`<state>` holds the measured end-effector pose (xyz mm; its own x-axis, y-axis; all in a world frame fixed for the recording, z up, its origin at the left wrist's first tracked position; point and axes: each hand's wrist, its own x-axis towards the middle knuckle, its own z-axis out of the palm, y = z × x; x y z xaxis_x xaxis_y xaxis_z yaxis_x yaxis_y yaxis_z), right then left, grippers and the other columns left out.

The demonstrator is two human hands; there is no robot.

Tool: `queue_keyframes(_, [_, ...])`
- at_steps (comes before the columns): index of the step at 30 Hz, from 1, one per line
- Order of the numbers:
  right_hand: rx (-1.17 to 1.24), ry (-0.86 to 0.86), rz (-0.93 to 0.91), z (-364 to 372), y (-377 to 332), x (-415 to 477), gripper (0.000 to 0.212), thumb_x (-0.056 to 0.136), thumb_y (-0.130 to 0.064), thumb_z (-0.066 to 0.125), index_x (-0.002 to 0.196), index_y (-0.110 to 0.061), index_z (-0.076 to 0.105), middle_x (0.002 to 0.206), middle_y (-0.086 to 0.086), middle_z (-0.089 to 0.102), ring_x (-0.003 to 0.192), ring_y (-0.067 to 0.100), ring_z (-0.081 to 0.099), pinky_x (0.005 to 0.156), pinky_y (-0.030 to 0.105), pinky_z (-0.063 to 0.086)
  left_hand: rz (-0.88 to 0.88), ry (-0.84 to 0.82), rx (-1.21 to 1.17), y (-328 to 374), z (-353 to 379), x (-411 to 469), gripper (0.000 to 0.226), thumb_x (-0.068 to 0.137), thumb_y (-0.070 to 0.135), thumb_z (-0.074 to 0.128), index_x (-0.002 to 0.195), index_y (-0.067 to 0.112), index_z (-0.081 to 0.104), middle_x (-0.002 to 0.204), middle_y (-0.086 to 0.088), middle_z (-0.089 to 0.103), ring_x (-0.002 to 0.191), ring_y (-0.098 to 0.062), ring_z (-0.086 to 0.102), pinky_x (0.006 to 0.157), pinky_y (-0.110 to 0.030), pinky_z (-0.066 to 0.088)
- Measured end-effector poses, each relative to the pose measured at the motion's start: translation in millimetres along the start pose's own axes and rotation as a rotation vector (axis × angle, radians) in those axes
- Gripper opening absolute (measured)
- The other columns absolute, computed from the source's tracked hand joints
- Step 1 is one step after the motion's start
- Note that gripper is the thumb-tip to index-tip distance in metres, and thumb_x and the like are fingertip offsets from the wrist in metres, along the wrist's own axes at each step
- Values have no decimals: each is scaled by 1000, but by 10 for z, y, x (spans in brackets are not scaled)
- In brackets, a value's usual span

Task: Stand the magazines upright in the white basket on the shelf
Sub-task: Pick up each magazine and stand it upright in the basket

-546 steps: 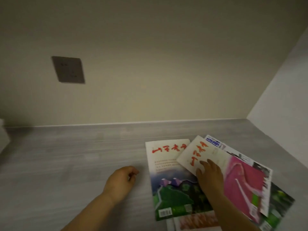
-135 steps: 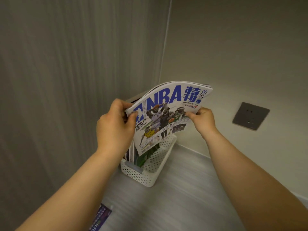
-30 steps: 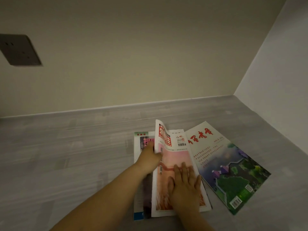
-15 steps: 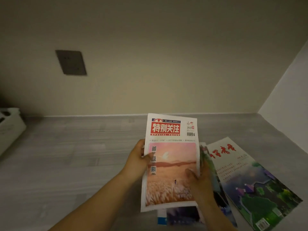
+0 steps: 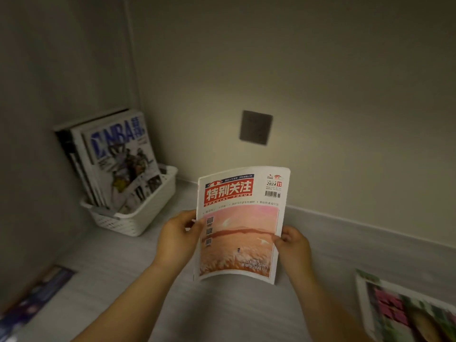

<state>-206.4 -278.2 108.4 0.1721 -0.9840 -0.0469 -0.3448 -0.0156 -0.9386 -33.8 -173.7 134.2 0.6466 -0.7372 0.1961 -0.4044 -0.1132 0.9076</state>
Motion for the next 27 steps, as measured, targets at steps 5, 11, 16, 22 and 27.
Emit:
queue_keyframes(5, [15,-36,-121,881,-598,147,11,83,-1,53,78,-10,58,82,14,64,72,25,61,69,38,52,-5,159,-34,-245,-747,383,15,82,15,61,91,23,69,81,9,65,70,0,58,64,-20,46])
queue_keyframes(11, [137,8,-216,1772,-1273,322,18,81,3,48,83,-12,57,81,7,60,79,26,58,71,35,48,60,340,-239,-327,-1287,800,25,80,6,62,92,28,65,82,2,65,79,-15,63,77,-30,49])
queue_keyframes(16, [238,-7,-249,2280,-1635,509,20,83,3,45,85,-13,57,80,5,60,66,16,56,51,14,46,44,407,-320,-461,-1591,1069,31,80,6,61,83,37,61,83,2,65,74,-9,62,75,-26,50])
queue_keyframes(22, [307,-41,-279,2672,-1926,716,20,85,2,46,83,-16,55,83,7,63,76,25,63,61,24,50,88,459,-349,-533,-1772,1279,38,79,9,63,72,46,61,84,12,64,84,-9,63,77,-31,52])
queue_keyframes(27, [285,-95,-188,2817,-1843,896,18,86,1,45,96,-9,56,89,8,64,74,21,62,62,26,53,52,444,-260,-736,-1784,1370,37,79,8,62,75,44,59,80,17,59,80,1,57,70,-16,44])
